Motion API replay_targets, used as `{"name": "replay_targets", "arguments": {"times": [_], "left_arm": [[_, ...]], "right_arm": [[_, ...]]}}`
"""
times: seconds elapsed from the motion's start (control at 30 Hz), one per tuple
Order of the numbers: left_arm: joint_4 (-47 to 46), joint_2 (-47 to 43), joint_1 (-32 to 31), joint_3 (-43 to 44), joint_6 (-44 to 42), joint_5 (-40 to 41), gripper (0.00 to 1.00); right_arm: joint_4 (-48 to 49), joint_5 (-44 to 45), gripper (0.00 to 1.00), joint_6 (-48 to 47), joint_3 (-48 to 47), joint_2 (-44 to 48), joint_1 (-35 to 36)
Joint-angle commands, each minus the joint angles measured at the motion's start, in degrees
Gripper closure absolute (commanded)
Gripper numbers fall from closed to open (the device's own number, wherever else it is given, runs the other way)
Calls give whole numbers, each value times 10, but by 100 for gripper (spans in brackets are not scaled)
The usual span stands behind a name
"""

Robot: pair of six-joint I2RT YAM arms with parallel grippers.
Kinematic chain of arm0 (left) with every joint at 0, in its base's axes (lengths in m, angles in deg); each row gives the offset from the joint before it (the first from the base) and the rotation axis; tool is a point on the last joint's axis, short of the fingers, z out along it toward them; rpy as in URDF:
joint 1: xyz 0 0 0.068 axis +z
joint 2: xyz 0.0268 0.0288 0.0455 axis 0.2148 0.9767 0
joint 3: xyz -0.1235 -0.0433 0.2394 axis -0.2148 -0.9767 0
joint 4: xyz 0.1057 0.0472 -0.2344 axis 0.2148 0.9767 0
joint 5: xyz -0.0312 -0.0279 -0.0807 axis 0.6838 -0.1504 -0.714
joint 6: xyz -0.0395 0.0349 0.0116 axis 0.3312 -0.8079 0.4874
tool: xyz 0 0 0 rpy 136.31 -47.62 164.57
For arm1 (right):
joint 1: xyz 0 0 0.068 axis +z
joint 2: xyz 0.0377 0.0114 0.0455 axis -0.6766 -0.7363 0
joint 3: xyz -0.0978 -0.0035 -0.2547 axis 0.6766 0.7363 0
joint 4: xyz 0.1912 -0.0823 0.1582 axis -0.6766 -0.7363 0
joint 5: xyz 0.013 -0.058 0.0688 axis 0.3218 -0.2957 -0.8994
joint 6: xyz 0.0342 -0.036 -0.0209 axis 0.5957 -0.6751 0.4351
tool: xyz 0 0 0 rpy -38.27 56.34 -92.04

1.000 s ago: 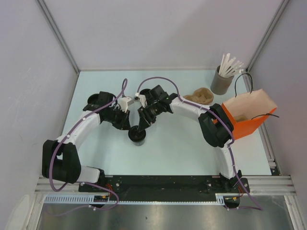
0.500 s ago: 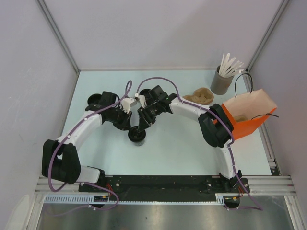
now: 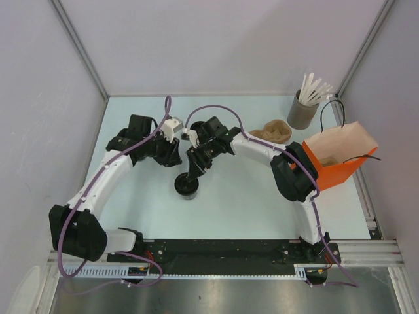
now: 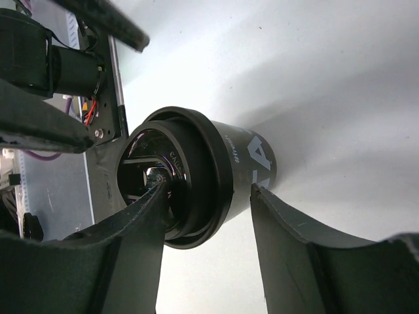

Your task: Pack the takeout coffee

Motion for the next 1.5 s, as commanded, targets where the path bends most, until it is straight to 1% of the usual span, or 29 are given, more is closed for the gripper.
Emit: {"name": "replay_targets", "arguments": {"times": [0.0, 0.1, 0.43, 0.73, 0.83, 1.07, 1.23, 1.27, 1.4, 1.47], "left_arm": [[-11, -23, 1, -25, 14, -27, 58], [-19, -29, 1, -36, 15, -28, 58], [-48, -35, 1, -61, 31, -30, 59], [-74, -49, 1, -79, 50, -35, 59], [-83, -57, 1, -89, 52, -32, 59], [-78, -59, 2, -86, 46, -24, 59], [-78, -63, 5, -79, 49, -12, 59], [-78, -64, 10, -77, 51, -12, 58], [-70, -66, 23, -64, 45, -15, 50], [-65, -69, 37, -53, 44, -21, 48]], "right_arm": [[-98, 133, 43, -66, 22, -49, 21], [-107, 127, 41, -70, 4, -41, 17], [-130, 111, 39, -66, -50, -34, 1], [-134, 61, 33, -62, -75, -16, -4], [-131, 46, 33, -53, -89, -17, -3], [-135, 30, 32, -35, -143, -31, 2], [-139, 42, 31, -33, -174, -27, 0], [-139, 44, 31, -34, -176, -21, -2], [-145, 62, 30, -38, -177, -4, -11], [-147, 69, 30, -49, -165, 14, -12]]}}
